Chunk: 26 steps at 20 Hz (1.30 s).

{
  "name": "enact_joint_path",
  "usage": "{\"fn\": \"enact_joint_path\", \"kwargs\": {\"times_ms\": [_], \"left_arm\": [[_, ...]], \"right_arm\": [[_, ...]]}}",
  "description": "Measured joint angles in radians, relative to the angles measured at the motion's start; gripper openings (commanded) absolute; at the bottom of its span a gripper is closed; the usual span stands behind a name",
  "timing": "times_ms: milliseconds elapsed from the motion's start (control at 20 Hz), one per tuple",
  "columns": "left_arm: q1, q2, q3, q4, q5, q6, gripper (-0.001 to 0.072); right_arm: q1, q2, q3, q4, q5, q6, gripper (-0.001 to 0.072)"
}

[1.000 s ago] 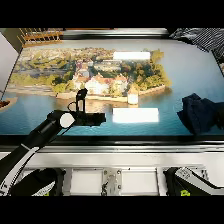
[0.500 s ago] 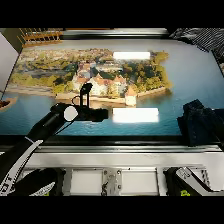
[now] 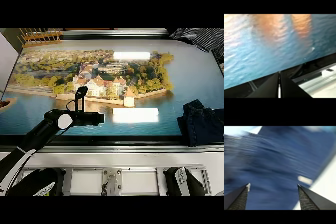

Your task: Fold the clothes and pants, and hang the long-sleeved shirts on hangers.

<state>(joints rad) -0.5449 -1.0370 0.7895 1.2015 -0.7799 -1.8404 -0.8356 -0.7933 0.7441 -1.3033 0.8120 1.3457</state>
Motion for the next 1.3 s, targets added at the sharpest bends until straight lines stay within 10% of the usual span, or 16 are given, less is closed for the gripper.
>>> {"fn": "enact_joint_path", "kwargs": {"times_ms": [600, 750, 1300], "left_arm": [[0.000, 0.006, -0.005, 0.003, 0.006, 0.000, 0.0013], [0.000, 0.006, -0.005, 0.003, 0.005, 0.000, 0.0013], [0.000, 0.006, -0.005, 0.003, 0.006, 0.000, 0.0013]], "right_arm": [[0.901, -0.034, 0.000, 0.373, 0.082, -0.174, 0.0645], [1.005, -0.066, 0.000, 0.381, 0.083, -0.177, 0.0067], [1.078, -0.100, 0.000, 0.388, 0.086, -0.180, 0.0044]]}}
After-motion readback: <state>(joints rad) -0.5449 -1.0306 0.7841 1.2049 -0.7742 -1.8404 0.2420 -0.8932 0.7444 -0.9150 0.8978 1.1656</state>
